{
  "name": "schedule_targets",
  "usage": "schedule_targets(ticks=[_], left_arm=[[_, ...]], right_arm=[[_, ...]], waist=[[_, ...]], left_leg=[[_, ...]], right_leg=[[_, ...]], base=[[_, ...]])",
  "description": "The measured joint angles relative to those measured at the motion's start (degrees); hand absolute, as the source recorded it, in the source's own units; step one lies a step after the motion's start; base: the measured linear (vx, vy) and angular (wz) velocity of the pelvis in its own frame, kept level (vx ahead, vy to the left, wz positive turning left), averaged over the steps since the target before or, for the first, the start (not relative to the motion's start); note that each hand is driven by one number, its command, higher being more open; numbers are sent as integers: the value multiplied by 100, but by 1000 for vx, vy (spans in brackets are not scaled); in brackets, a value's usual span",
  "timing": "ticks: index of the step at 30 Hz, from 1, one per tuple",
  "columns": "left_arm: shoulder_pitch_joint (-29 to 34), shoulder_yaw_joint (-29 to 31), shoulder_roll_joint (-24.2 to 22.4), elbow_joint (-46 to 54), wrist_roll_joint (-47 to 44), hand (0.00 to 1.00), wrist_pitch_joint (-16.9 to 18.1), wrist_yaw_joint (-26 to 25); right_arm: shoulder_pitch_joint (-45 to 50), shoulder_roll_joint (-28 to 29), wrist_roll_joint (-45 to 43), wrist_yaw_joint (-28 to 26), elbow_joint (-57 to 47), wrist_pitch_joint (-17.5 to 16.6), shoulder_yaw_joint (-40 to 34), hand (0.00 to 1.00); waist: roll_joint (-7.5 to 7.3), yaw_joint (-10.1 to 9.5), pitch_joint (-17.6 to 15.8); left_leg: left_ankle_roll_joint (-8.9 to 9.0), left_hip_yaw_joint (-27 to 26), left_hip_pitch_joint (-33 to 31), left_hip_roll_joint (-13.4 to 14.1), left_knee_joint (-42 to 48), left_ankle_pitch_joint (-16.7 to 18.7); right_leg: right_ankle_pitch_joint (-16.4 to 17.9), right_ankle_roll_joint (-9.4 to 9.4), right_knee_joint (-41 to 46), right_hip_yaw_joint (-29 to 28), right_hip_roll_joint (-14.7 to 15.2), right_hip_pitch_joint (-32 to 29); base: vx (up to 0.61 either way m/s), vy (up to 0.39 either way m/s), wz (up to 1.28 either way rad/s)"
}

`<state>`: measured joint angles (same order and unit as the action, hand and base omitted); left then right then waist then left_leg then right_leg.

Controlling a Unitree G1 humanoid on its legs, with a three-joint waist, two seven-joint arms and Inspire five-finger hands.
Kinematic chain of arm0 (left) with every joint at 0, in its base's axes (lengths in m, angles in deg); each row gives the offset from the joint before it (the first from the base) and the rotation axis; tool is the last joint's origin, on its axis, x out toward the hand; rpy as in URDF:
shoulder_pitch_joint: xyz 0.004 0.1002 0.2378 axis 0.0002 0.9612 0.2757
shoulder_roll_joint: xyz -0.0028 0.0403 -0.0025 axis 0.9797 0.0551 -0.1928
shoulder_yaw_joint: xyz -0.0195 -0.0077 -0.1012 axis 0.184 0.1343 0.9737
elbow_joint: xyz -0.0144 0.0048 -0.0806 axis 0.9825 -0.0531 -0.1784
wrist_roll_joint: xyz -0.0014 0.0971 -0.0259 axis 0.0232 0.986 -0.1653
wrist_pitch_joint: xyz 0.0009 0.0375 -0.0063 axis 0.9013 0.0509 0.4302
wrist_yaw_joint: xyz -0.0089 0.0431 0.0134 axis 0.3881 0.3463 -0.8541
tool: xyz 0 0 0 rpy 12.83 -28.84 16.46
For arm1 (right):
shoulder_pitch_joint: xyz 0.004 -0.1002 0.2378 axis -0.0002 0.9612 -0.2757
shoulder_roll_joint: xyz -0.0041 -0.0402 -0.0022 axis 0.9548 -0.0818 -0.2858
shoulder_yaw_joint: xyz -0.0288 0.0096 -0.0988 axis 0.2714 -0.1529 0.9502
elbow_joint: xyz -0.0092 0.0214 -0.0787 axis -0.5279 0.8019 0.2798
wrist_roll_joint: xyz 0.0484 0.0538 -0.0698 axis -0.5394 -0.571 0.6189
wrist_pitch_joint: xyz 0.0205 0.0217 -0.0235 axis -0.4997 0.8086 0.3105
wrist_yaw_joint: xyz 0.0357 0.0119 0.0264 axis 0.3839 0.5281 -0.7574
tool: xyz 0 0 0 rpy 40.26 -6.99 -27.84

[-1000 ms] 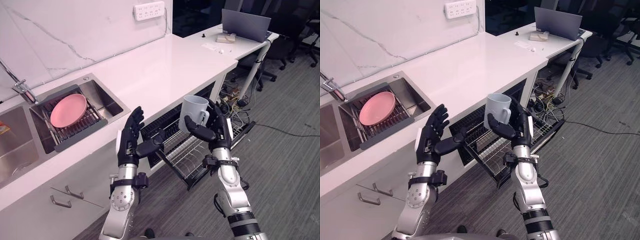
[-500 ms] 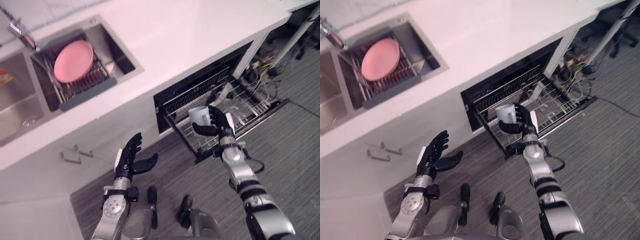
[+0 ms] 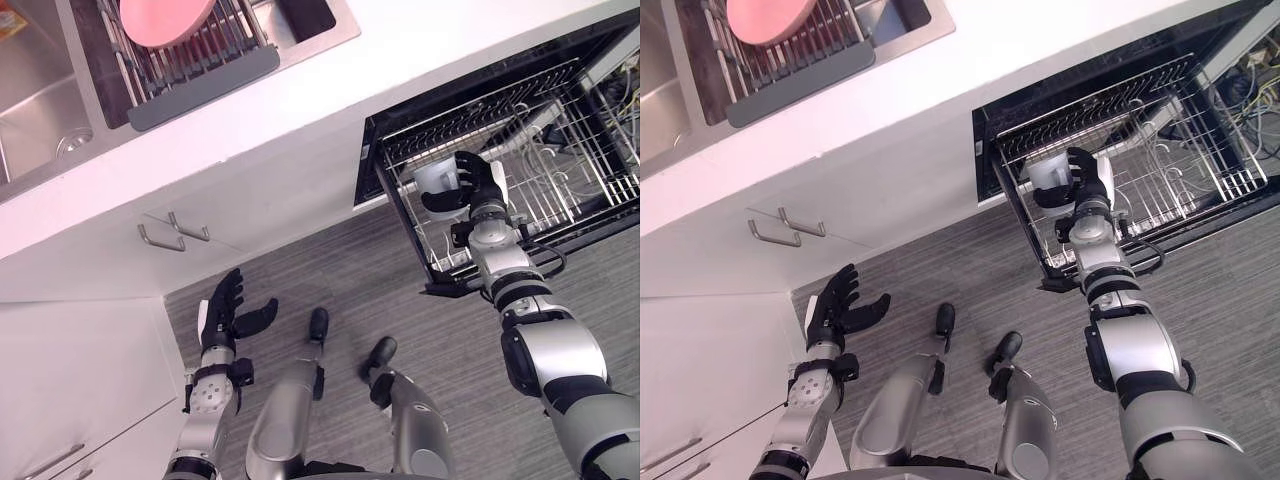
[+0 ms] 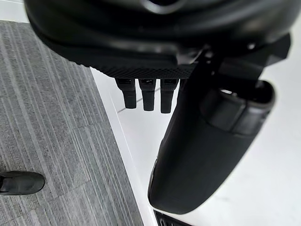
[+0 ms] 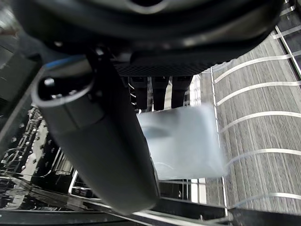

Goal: Walk over to the sink, pick up the cup, carry it to the dishwasher, place the cup inside the dishwasher, then close the dishwasher door

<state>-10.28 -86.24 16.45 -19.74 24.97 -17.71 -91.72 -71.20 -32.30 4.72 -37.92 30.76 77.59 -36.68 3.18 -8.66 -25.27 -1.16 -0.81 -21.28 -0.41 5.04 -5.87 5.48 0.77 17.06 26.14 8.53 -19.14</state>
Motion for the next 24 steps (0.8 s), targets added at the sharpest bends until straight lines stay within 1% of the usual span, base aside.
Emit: schedule_targets(ticks=[5,7,10,12,13,14,16,17,19,20,22,24], left_arm=[[-43,1,-70,-7,2,90,1,-5],[-48,17,-75,-7,2,90,1,-8],[-54,112,-154,-7,2,90,-1,-13],[-25,171,-160,-6,2,90,-1,-24],[-5,248,-198,-7,2,90,-6,-55],[0,254,-204,-7,2,90,-6,-65],[58,261,-273,-6,9,90,-10,-102],[70,261,-277,-6,11,90,-10,-103],[198,261,-287,-9,15,90,-31,-95],[213,261,-304,-18,17,90,-37,-93],[212,258,-366,-113,21,90,-57,-66],[211,259,-384,-187,30,90,-99,-48]], right_arm=[[-2,121,-101,89,-69,2,-132,90],[6,174,-112,127,-324,14,-143,90],[317,271,-156,206,-1458,21,-351,90],[846,418,-226,316,-2548,-13,-375,90],[1353,586,-214,359,-3316,-83,-386,90],[1455,623,-214,366,-3464,-94,-395,90],[2495,1107,-44,410,-4539,-197,-577,90],[2601,1158,-32,422,-4613,-202,-586,90],[3418,1467,75,465,-5154,-209,-588,90],[3627,1509,133,476,-5295,-206,-602,90],[4302,1583,262,492,-5917,-198,-689,90],[4594,1595,410,499,-6393,-199,-796,90]], waist=[[-9,2,-18],[-24,20,-55],[-36,39,-95],[-108,55,-139],[-164,136,-157],[-174,148,-153],[-250,234,-124],[-263,242,-117],[-369,350,-48],[-382,375,-24],[-397,512,17],[-396,578,65]], left_leg=[[10,-5,0,17,25,18],[12,-25,11,38,35,21],[18,-92,61,76,36,25],[36,-145,239,101,24,56],[49,-128,396,101,2,78],[52,-127,421,100,-6,80],[73,-128,733,73,-154,107],[80,-126,765,69,-181,111],[85,-96,929,43,-324,119],[88,-63,938,35,-330,122],[95,161,978,-22,-314,100],[87,206,979,-63,-251,81]], right_leg=[[-4,7,-7,-33,-22,1],[-13,22,-9,-58,-44,3],[-22,37,-8,-103,-77,29],[-12,45,-15,-185,-104,174],[18,42,-25,-222,-114,333],[26,42,-23,-223,-113,356],[121,8,-16,-223,-94,605],[134,5,-11,-222,-90,624],[211,-24,5,-178,-58,767],[225,-32,-2,-136,-51,795],[285,-65,-6,106,7,963],[331,-85,-15,309,68,1113]], base=[[-3,4,-3],[-16,-1,-8],[-14,-7,-10],[21,-5,-10],[0,0,0],[0,0,0],[0,0,0],[8,14,3],[18,6,8],[39,0,30],[89,2,49],[93,18,61]])
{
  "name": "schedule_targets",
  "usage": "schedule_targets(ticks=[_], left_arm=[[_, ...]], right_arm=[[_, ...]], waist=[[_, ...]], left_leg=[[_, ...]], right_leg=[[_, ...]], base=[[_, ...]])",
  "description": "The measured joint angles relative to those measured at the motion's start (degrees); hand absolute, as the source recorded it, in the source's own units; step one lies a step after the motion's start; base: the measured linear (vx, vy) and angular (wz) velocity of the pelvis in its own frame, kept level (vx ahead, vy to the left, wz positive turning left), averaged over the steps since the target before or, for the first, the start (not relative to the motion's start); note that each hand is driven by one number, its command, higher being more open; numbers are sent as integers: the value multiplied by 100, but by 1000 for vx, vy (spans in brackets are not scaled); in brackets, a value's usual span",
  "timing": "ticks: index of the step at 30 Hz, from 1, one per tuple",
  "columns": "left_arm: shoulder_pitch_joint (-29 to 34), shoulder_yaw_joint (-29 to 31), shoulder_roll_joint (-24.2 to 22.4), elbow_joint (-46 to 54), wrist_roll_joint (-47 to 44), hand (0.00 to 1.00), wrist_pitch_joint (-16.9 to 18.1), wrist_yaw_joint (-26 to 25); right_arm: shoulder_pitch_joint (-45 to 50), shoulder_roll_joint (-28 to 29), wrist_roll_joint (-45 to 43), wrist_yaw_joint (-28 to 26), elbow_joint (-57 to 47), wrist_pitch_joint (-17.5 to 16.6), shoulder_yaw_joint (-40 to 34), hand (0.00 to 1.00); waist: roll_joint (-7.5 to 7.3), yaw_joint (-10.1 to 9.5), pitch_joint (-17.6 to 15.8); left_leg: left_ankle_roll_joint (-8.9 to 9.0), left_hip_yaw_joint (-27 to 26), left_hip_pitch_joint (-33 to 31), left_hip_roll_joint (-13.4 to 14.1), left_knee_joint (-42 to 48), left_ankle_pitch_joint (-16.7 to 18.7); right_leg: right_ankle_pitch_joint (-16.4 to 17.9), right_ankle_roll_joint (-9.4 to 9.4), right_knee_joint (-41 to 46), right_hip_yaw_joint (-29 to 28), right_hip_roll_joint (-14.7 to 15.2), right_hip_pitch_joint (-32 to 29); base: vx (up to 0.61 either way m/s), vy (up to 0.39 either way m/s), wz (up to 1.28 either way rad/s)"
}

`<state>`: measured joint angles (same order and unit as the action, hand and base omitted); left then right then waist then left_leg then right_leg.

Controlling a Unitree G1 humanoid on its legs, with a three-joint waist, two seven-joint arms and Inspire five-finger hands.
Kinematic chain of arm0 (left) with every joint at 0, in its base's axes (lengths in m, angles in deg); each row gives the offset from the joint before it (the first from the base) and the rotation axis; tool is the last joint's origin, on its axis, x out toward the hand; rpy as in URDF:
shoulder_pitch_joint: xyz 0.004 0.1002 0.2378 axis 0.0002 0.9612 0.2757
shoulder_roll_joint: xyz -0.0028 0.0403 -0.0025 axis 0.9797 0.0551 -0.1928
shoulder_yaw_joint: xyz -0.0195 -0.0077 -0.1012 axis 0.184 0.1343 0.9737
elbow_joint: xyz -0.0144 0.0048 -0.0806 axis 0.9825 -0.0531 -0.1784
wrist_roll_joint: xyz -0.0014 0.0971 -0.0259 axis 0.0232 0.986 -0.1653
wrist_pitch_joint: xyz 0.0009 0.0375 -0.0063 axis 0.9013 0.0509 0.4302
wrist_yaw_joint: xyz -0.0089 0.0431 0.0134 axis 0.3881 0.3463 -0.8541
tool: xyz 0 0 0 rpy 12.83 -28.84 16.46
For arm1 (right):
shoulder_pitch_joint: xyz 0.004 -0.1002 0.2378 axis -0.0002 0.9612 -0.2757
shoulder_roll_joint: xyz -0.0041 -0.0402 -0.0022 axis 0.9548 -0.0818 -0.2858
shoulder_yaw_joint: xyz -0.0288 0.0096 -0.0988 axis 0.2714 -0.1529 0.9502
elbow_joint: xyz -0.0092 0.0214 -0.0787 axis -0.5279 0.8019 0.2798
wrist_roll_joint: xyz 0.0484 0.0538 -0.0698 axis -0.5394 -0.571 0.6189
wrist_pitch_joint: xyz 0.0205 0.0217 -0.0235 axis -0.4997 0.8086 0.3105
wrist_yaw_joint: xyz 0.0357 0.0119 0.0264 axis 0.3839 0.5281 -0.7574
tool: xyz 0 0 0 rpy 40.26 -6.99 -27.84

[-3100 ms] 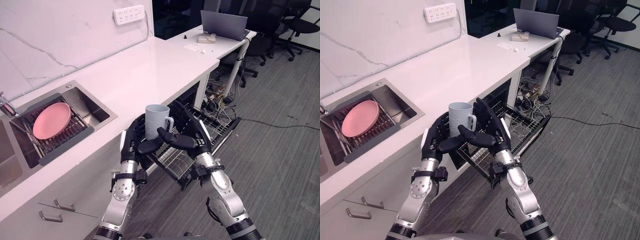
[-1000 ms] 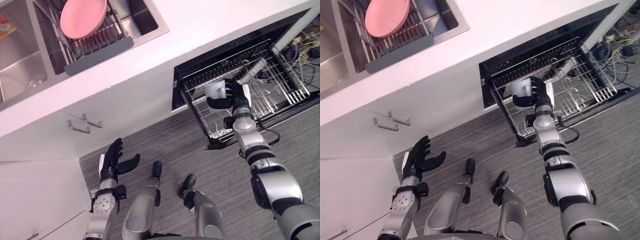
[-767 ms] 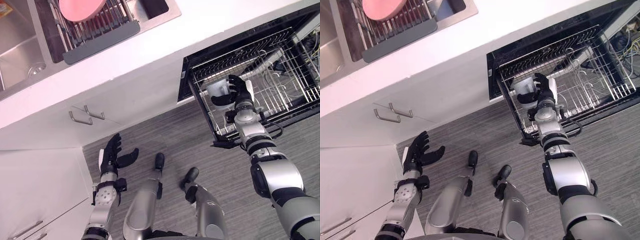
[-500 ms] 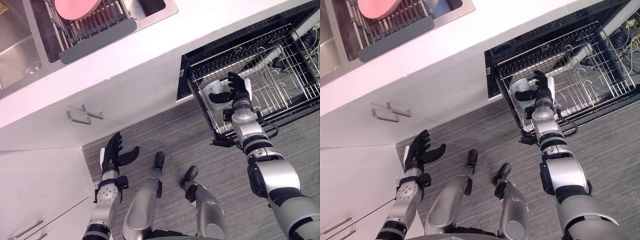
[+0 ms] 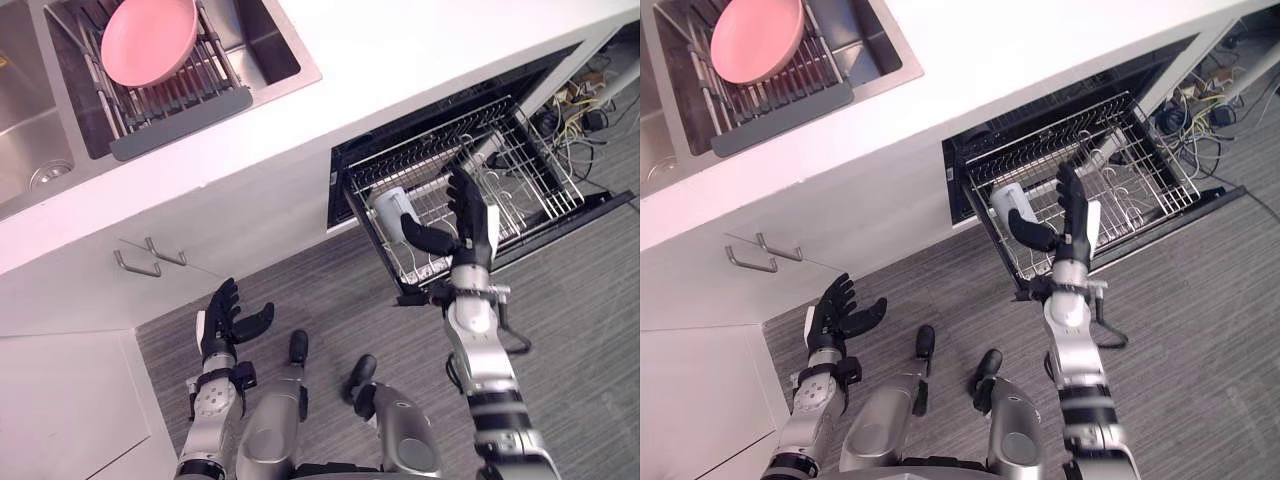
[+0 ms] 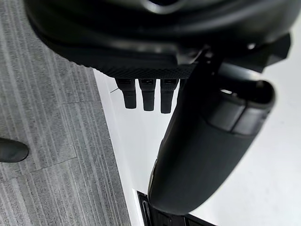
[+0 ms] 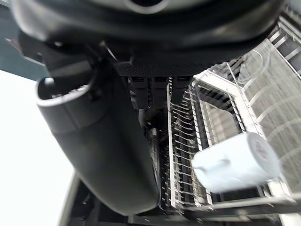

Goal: Walk over to the sink, pick up the cup, carry it to the dishwasher, place the cup inside the dishwasher, then close the dishwasher door

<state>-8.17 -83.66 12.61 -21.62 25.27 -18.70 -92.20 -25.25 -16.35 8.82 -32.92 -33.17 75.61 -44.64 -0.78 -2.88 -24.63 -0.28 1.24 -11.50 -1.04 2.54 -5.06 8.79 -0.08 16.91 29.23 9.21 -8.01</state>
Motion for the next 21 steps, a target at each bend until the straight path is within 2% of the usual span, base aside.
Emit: schedule_targets(ticks=[1,2,4,5,6,7,8,9,11,13,15,16,17,18,19,20,21], left_arm=[[11,1,-16,-22,8,90,-14,1],[17,2,-17,-43,43,90,-23,0],[23,-12,-79,-211,120,90,-26,-1],[32,-13,-97,-239,150,90,-31,-4],[63,-29,-112,-254,196,90,-32,-7],[107,-39,-110,-257,220,90,-32,-8],[184,-51,-120,-295,228,90,-32,-8],[198,-78,-121,-432,293,90,-33,-4],[258,-192,-85,-532,353,90,-45,1],[293,-230,-109,-624,430,90,-46,33],[404,-276,-128,-679,431,90,-69,76],[519,-302,-121,-679,435,90,-73,122],[550,-301,-112,-679,435,90,-73,133],[558,-300,-87,-673,438,90,-74,139],[586,-302,-31,-666,452,90,-74,152],[598,-300,3,-661,464,90,-73,158],[602,-293,93,-655,546,90,-68,178]], right_arm=[[154,-2,175,20,-362,-2,-68,90],[229,19,260,40,-537,-8,-77,90],[436,41,468,127,-1194,-142,-80,90],[475,48,497,150,-1337,-193,-64,90],[575,51,523,157,-1630,-296,-8,90],[633,61,559,149,-1772,-348,33,90],[734,80,652,143,-1985,-467,74,90],[829,101,677,146,-2050,-565,61,90],[929,121,703,140,-2045,-573,55,90],[858,141,726,116,-1965,-574,85,90],[697,97,724,72,-1720,-574,176,90],[613,-22,724,38,-1500,-573,233,90],[603,-77,724,12,-1426,-570,239,90],[567,-159,724,-12,-1310,-570,240,90],[494,-275,724,-51,-1137,-570,239,90],[440,-341,724,-84,-1060,-570,248,90],[253,-543,725,-154,-920,-571,286,90]], waist=[[23,104,68],[20,121,136],[76,240,309],[75,235,337],[75,202,420],[73,200,466],[98,235,525],[105,290,610],[93,400,776],[68,370,834],[48,388,852],[22,408,878],[-2,407,923],[-21,416,978],[-22,458,1070],[-17,493,1107],[-9,531,1134]], left_leg=[[67,-503,-53,51,27,124],[-15,-914,-91,192,94,217],[-31,-2760,-128,848,553,412],[-101,-2994,-116,911,668,487],[-194,-3259,-152,983,922,738],[-214,-3380,-170,1006,1034,863],[-233,-3435,-182,969,1185,981],[-262,-3314,-149,844,1238,1005],[-346,-3173,-122,644,1268,1065],[-447,-3146,-34,451,1364,1259],[-472,-3103,179,236,1357,1433],[-551,-2991,336,61,1325,1515],[-565,-2930,391,-9,1283,1523],[-635,-2791,460,-104,1166,1507],[-756,-2573,527,-187,942,1408],[-803,-2466,548,-206,837,1331],[-761,-2187,597,-237,626,1171]], right_leg=[[23,2,-22,234,56,128],[26,6,-24,323,70,157],[37,-10,-19,582,148,357],[58,-44,-1,599,192,387],[75,-85,7,599,257,403],[82,-157,0,608,290,413],[84,-322,-5,621,355,473],[108,-398,9,662,458,545],[187,-498,125,734,654,641],[379,-572,521,715,972,684],[499,-511,1076,625,1332,702],[482,-365,1677,369,1598,617],[436,-226,1913,189,1664,521],[290,3,2270,-204,1697,336],[379,58,2563,-749,1583,48],[489,-10,2550,-980,1434,-34],[715,-76,2330,-1490,1020,-227]], base=[[42,47,75],[29,60,82],[55,89,67],[74,156,27],[59,143,-1],[89,158,0],[95,151,20],[103,166,34],[117,201,53],[96,173,34],[57,146,21],[58,126,33],[115,127,50],[113,65,69],[149,51,78],[138,20,103],[168,0,92]])
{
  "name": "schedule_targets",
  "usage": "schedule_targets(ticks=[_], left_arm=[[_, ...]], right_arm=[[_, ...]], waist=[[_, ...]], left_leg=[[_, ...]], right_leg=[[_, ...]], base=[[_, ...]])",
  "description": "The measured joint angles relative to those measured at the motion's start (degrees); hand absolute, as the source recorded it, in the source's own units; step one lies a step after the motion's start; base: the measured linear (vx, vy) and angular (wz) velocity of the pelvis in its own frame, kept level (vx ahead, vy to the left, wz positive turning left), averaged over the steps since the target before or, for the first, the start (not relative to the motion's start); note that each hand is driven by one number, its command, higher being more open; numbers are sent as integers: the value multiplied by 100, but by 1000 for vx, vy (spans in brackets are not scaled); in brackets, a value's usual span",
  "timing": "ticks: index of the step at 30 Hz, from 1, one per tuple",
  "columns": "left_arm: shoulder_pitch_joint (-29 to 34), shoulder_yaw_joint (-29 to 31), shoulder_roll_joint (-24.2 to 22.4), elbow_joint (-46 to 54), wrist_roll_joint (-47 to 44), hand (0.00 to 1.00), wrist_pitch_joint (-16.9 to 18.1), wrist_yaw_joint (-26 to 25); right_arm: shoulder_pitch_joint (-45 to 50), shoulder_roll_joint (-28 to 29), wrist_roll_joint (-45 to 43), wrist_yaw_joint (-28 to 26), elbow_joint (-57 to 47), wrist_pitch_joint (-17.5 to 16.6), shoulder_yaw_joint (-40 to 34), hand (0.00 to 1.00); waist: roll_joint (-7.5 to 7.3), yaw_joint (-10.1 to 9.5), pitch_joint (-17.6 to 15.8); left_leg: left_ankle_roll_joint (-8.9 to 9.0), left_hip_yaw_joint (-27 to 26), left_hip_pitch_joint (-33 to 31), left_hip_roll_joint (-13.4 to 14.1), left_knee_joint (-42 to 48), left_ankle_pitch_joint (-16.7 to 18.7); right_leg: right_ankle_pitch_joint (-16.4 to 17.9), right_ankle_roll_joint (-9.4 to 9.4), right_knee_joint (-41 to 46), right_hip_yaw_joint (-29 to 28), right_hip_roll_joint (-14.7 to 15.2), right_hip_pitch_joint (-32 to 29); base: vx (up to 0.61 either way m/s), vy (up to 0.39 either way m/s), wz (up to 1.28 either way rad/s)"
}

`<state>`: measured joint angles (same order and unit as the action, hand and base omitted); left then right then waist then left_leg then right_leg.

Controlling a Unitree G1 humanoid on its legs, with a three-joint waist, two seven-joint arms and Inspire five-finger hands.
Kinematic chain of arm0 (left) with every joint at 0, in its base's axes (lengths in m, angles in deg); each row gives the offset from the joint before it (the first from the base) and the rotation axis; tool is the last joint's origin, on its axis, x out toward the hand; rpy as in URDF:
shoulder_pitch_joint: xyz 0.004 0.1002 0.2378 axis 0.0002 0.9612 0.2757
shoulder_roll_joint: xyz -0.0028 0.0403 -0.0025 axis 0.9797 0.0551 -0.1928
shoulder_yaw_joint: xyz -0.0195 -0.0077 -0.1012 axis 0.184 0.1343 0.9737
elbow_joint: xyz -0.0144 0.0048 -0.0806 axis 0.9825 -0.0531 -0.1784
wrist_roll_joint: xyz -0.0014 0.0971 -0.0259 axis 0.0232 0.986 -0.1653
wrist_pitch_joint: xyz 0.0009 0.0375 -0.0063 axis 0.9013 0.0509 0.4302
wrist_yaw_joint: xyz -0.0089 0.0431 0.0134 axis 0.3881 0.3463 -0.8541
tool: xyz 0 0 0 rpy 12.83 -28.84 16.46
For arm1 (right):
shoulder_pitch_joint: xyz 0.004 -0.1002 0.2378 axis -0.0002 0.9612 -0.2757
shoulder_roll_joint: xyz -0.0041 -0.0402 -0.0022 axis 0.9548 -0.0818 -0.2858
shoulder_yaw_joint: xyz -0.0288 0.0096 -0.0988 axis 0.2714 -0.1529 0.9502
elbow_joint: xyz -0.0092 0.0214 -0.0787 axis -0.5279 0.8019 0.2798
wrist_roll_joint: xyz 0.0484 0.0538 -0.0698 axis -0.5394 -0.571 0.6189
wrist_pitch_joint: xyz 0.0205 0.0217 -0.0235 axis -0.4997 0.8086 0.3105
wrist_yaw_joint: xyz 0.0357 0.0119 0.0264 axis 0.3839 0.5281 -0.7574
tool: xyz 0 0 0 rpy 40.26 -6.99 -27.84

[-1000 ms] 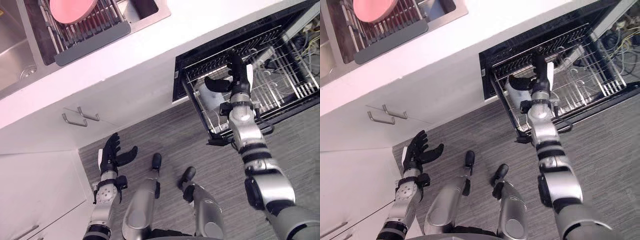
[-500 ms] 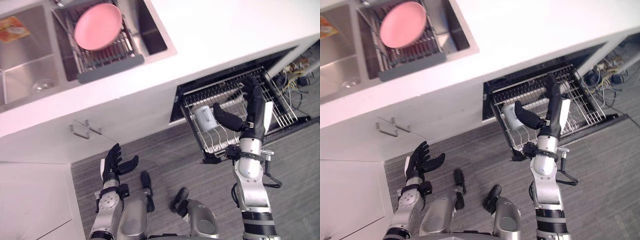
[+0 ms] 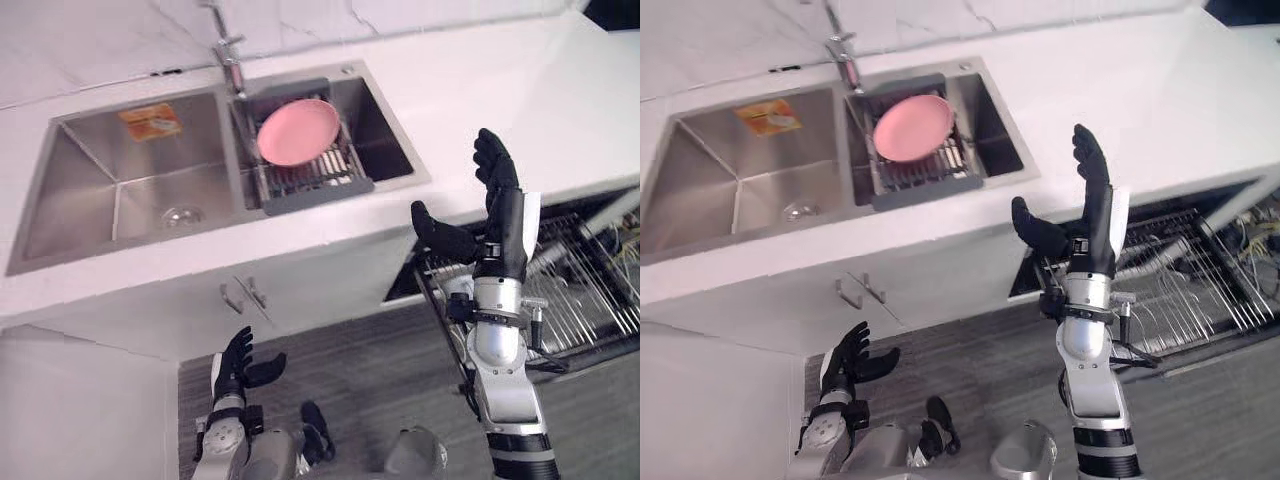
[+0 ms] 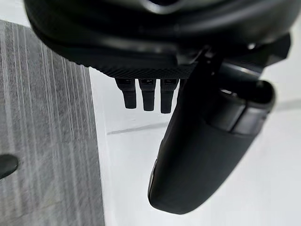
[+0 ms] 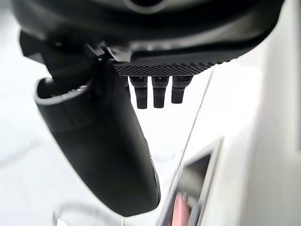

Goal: Walk over to the sink, pick up the cup, carry it to the dishwasher, place the cup inside the dishwasher, then close the dishwasher door

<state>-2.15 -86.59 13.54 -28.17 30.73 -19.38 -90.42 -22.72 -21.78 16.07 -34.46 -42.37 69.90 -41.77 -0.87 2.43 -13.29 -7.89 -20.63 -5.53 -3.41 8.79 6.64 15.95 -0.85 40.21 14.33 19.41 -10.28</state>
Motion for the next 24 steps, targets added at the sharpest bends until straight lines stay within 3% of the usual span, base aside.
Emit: schedule_targets(ticks=[4,5,6,7,9,12,24], left_arm=[[-12,-54,132,-2,8,90,2,74],[-2,-85,159,-7,8,90,2,79],[44,-112,239,-8,26,90,11,113],[62,-103,193,-81,113,90,7,143],[178,-109,161,-69,121,90,26,168],[293,-115,108,-79,128,90,27,222],[302,-225,29,-211,346,90,28,360]], right_arm=[[-225,-659,2,-79,93,-6,13,90],[-236,-732,2,-101,93,-5,11,90],[-280,-808,4,-138,97,-6,12,90],[-361,-885,25,-154,186,-27,10,90],[-512,-978,62,-158,430,-27,9,90],[-578,-1244,137,-167,640,-16,-6,90],[-879,-1721,594,-393,1284,22,63,90]], waist=[[-42,27,55],[-59,27,77],[-148,16,148],[-82,-2,205],[25,-34,283],[34,-89,324],[37,-146,393]], left_leg=[[87,698,98,-154,-210,-191],[108,797,102,-184,-206,-189],[199,931,104,-281,-209,-172],[345,1046,100,-226,-213,-161],[547,1067,88,-39,-271,-143],[617,1051,187,105,-483,-190],[623,1194,295,116,-582,-245]], right_leg=[[48,-148,-974,-1084,-775,-319],[-44,-200,-1195,-1154,-815,-326],[-509,-307,-1692,-1204,-824,-333],[-560,-483,-1861,-1131,-859,-209],[-740,-410,-2304,-970,-1033,23],[-875,-337,-2690,-916,-1213,207],[-1219,-353,-3470,-721,-1279,717]], base=[[165,-51,99],[163,-104,93],[169,-127,73],[196,-155,58],[149,-129,20],[106,-90,-2],[18,10,6]])
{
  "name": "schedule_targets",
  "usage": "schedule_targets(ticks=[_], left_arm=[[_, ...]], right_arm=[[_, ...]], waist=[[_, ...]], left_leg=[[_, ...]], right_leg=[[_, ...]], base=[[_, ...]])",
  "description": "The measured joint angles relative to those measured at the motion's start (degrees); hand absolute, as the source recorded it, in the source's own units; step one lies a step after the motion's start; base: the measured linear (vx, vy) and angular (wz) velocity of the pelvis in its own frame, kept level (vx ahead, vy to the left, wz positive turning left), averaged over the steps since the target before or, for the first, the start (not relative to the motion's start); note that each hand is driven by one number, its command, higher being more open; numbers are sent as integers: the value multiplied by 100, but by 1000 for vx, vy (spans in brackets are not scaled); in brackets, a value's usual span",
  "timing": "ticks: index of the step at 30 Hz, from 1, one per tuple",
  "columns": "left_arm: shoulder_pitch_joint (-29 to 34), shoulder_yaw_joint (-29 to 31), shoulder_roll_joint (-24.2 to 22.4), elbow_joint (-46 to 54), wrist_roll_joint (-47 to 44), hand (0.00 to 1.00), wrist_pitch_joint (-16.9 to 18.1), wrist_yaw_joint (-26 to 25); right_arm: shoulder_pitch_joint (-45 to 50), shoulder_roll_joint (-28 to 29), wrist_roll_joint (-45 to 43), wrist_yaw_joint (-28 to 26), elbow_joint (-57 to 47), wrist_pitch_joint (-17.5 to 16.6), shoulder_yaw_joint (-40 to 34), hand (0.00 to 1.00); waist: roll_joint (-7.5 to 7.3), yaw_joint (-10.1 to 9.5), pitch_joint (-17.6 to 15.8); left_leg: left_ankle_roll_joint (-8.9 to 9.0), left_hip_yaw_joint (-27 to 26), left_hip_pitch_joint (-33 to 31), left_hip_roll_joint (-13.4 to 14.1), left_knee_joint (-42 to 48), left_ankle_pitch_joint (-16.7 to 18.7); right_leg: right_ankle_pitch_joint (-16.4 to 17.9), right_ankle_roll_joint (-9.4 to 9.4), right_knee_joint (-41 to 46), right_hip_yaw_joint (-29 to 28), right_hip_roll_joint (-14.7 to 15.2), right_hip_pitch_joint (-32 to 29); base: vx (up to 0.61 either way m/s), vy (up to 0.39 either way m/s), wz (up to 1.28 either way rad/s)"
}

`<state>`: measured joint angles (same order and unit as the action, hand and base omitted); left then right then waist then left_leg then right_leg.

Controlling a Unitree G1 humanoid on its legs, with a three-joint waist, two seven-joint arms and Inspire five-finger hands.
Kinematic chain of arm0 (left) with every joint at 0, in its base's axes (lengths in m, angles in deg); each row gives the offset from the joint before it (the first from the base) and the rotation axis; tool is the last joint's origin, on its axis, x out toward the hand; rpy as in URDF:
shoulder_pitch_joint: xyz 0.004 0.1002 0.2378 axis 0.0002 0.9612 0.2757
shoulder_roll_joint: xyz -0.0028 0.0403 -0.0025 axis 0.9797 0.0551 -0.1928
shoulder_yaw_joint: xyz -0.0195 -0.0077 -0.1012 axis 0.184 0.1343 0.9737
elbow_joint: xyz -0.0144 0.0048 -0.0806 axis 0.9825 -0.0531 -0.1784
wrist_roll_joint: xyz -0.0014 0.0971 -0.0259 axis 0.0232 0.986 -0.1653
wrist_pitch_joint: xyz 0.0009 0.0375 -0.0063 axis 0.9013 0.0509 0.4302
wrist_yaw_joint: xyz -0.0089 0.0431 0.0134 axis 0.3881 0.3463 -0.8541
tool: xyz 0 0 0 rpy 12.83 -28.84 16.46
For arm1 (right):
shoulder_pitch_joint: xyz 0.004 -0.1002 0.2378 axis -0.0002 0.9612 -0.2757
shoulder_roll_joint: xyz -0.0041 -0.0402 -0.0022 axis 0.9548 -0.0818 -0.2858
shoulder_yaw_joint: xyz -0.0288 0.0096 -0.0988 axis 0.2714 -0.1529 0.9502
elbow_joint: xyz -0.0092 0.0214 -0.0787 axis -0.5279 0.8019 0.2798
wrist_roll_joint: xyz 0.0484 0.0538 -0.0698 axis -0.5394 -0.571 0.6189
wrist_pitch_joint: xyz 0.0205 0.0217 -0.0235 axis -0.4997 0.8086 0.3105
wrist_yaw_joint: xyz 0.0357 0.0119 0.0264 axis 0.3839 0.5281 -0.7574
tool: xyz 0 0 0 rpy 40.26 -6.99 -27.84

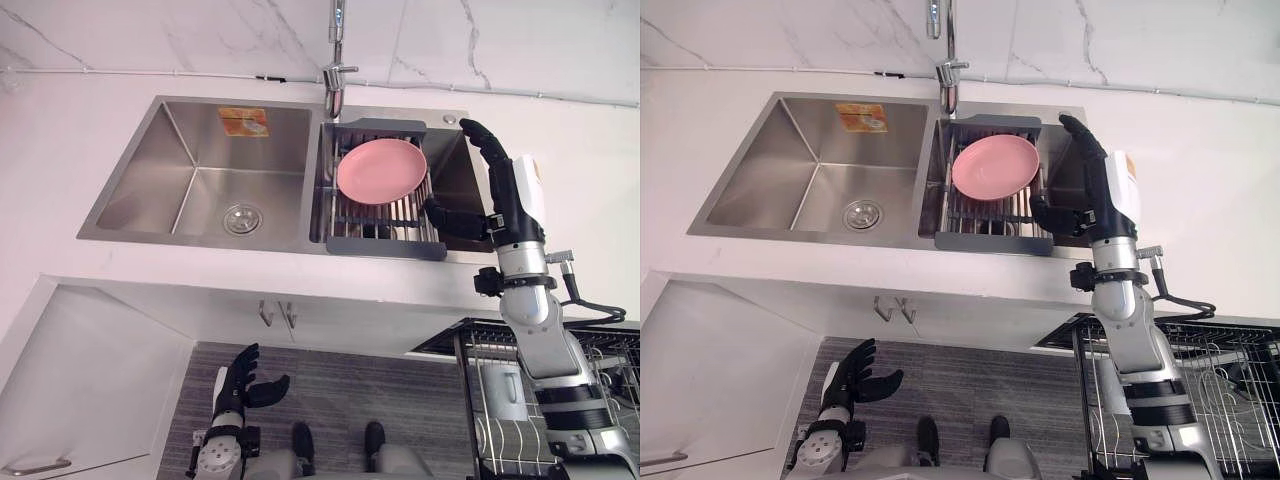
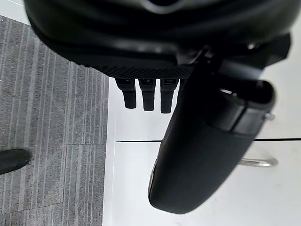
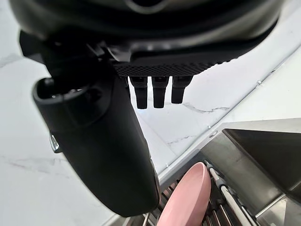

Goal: Walk over to the sink, pick up the cup, carry it to the dishwasher, place the cup inside the dishwasher, then close the dishwasher door

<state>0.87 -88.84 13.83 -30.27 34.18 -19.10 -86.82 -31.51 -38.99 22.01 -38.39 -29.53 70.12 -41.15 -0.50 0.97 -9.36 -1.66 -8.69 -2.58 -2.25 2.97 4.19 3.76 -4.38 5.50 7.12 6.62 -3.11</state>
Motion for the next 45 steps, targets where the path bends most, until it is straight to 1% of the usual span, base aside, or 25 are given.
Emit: schedule_targets(ticks=[2,4,6,7,10,13,16,18,22,23,24,25,28,30,31,36,41,43,45], left_arm=[[18,-4,2,-6,5,90,0,27],[41,-3,10,-10,45,90,0,28],[69,-4,13,-13,113,90,0,30],[101,-7,11,-14,141,90,0,31],[153,-9,9,-41,155,90,-1,31],[152,-12,3,-52,155,90,-1,30],[138,-5,3,-53,153,90,0,18],[124,-4,2,-53,152,90,0,17],[40,-2,1,-53,145,90,1,-7],[13,-2,1,-52,142,90,1,-21],[-42,3,0,-52,124,90,1,-54],[-111,11,2,-52,93,90,2,-70],[-234,11,1,-50,87,90,14,-102],[-346,17,3,-42,80,90,22,-127],[-406,16,3,-30,61,90,24,-166],[-572,22,7,12,-45,90,75,-223],[-678,16,-3,14,-124,90,97,-229],[-709,16,-9,15,-123,90,102,-235],[-709,20,-10,17,-123,90,103,-249]], right_arm=[[-56,-101,53,-9,221,14,125,90],[-186,-127,181,-15,532,37,251,90],[-294,-178,259,-17,757,72,375,90],[-403,-239,313,-17,996,107,476,90],[-679,-303,371,0,1281,135,577,90],[-863,-350,471,8,1511,153,633,90],[-1242,-446,564,67,1855,221,825,90],[-1454,-473,687,85,2085,266,897,90],[-1906,-559,834,110,2638,427,1028,90],[-1984,-566,888,110,2700,459,1036,90],[-2187,-612,894,115,2835,496,1126,90],[-2434,-660,929,116,3009,512,1244,90],[-2841,-671,932,119,3276,533,1292,90],[-3150,-684,932,122,3455,571,1313,90],[-3329,-719,944,117,3581,613,1400,30],[-3828,-744,1048,179,3872,705,1479,30],[-3994,-744,1148,403,3924,738,1467,30],[-3997,-732,1148,613,3673,711,1439,30],[-3997,-733,1146,709,3384,707,1285,30]], waist=[[-2,5,20],[3,-3,26],[11,-2,31],[11,-11,31],[12,-3,31],[12,-15,31],[13,-21,30],[14,-29,29],[44,-167,7],[55,-175,-3],[76,-188,-55],[109,-218,-135],[146,-289,-216],[160,-313,-358],[156,-317,-430],[200,-366,-701],[215,-430,-765],[228,-452,-777],[229,-449,-778]], left_leg=[[10,93,6,-17,-127,-126],[81,177,3,-15,-326,-305],[100,197,4,-4,-446,-410],[80,217,-2,12,-550,-509],[65,251,-5,33,-715,-659],[64,270,-27,38,-787,-713],[24,292,-142,36,-790,-780],[28,311,-185,32,-791,-799],[-12,343,-291,41,-791,-834],[-17,348,-317,42,-791,-840],[-60,367,-360,42,-790,-875],[-64,388,-383,42,-788,-880],[-65,424,-500,43,-756,-880],[-65,469,-549,43,-700,-880],[-64,505,-579,44,-677,-880],[-60,520,-716,50,-595,-876],[-30,524,-822,69,-527,-849],[-7,525,-860,78,-489,-832],[-6,519,-862,84,-479,-824]], right_leg=[[-15,-1,-2,99,8,-8],[-59,26,-1,183,-2,-73],[-87,44,-1,217,-18,-112],[-119,64,2,238,-42,-155],[-175,89,0,251,-74,-232],[-201,97,-5,267,-86,-276],[-270,106,-50,286,-90,-364],[-284,104,-52,309,-87,-394],[-322,123,-76,368,-94,-458],[-324,126,-76,381,-94,-477],[-332,129,-76,402,-94,-506],[-333,130,-76,423,-94,-516],[-334,132,-76,458,-94,-603],[-336,133,-75,503,-91,-605],[-335,133,-75,542,-90,-611],[-355,163,-68,556,-93,-700],[-356,166,-57,562,-109,-776],[-357,171,-57,564,-118,-795],[-356,173,-57,559,-123,-795]], base=[[-64,-13,25],[-89,-27,19],[-103,-35,11],[-93,-30,7],[-86,-24,3],[-50,-1,4],[-25,14,4],[-1,8,6],[17,-1,6],[24,-4,10],[33,-6,10],[28,-6,9],[40,-6,7],[51,-11,13],[38,-13,14],[10,-4,3],[13,-6,0],[45,-23,0],[47,-19,-1]])
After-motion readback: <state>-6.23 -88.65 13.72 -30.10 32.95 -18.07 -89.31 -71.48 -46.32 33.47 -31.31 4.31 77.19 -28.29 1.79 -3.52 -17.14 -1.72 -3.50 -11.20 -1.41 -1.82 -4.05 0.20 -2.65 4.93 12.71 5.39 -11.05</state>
